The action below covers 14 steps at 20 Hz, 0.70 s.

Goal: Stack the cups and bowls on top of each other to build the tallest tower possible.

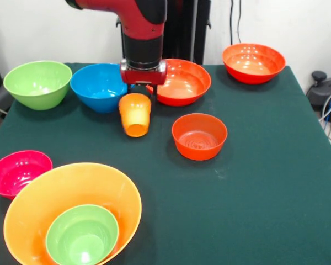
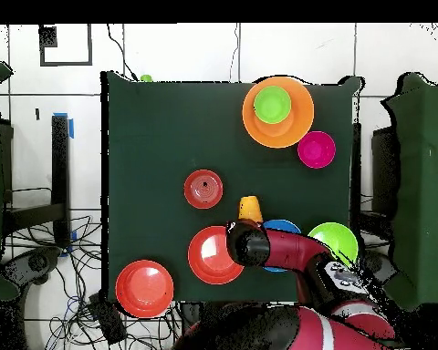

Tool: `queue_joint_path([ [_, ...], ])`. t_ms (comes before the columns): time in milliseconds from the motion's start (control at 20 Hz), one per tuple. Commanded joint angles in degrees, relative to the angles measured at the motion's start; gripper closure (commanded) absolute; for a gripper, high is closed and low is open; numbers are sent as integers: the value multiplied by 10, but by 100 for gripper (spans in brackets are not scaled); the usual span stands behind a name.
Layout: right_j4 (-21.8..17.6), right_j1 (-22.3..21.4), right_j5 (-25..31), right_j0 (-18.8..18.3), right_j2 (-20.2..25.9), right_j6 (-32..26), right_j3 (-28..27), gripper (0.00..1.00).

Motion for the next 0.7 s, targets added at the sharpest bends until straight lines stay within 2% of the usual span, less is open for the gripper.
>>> queue_joint_path([
  [50, -36, 48, -16, 34, -19, 47, -54, 0],
  [250, -37, 50, -14, 28, -14, 37, -67, 0],
  [500, -37, 12, 20, 25, -4, 25, -57, 0],
  [700, -35, 3, 23, 21, 3, 25, -56, 0],
])
